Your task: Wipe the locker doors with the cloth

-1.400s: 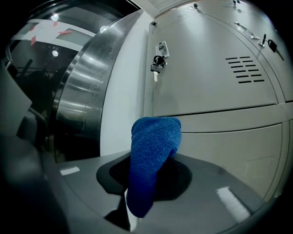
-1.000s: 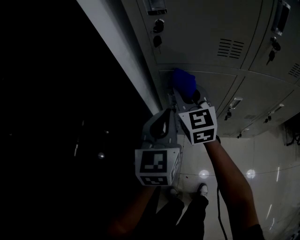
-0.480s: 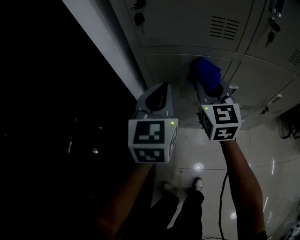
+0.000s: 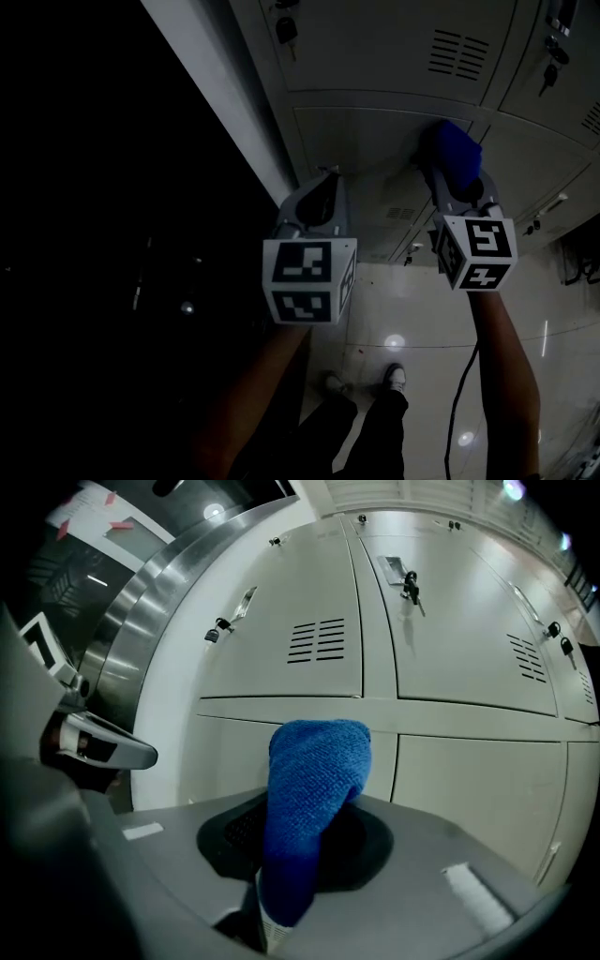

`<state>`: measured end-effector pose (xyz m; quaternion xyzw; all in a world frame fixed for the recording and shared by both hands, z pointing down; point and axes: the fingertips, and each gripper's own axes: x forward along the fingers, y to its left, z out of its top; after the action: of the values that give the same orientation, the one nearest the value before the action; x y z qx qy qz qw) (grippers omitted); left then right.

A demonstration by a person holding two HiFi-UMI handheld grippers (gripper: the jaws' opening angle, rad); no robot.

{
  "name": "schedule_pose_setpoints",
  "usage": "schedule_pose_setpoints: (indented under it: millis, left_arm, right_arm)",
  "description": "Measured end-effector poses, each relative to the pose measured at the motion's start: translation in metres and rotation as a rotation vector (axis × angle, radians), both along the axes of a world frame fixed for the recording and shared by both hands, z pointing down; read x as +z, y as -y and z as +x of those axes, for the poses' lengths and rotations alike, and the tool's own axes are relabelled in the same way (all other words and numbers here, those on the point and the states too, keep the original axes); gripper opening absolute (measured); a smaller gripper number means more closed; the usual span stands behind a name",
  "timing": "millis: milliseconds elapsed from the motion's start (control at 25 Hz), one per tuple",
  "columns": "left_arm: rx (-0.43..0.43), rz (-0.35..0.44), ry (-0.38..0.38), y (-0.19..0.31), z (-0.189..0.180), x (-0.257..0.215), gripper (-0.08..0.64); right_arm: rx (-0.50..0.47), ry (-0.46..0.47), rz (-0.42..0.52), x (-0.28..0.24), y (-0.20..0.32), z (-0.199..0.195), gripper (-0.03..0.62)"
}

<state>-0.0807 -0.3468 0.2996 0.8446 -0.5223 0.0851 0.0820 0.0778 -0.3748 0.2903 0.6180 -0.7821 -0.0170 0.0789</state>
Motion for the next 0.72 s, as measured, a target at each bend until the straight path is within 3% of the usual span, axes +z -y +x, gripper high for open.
schedule_pose_setpoints:
  millis: [160, 360, 720]
  left_arm:
    - [0.0, 0.0, 0.028, -0.003, -0.005, 0.008, 0.002]
    - [0.002, -0.04, -0.012, -0.013, -0.015, 0.016, 0.002]
    - [0.01, -0.007, 0.006, -0.016, -0.031, 0.022, 0.002]
  right_arm:
    - [-0.067, 0.019, 0.026, 0.004, -0.013, -0.031, 0.084]
    - [-0.15, 0.053, -0.021, 0.033, -0.021, -0.078, 0.084]
    - [-0.299, -0.027, -0.045, 0.085, -0.003, -0.154, 0.083]
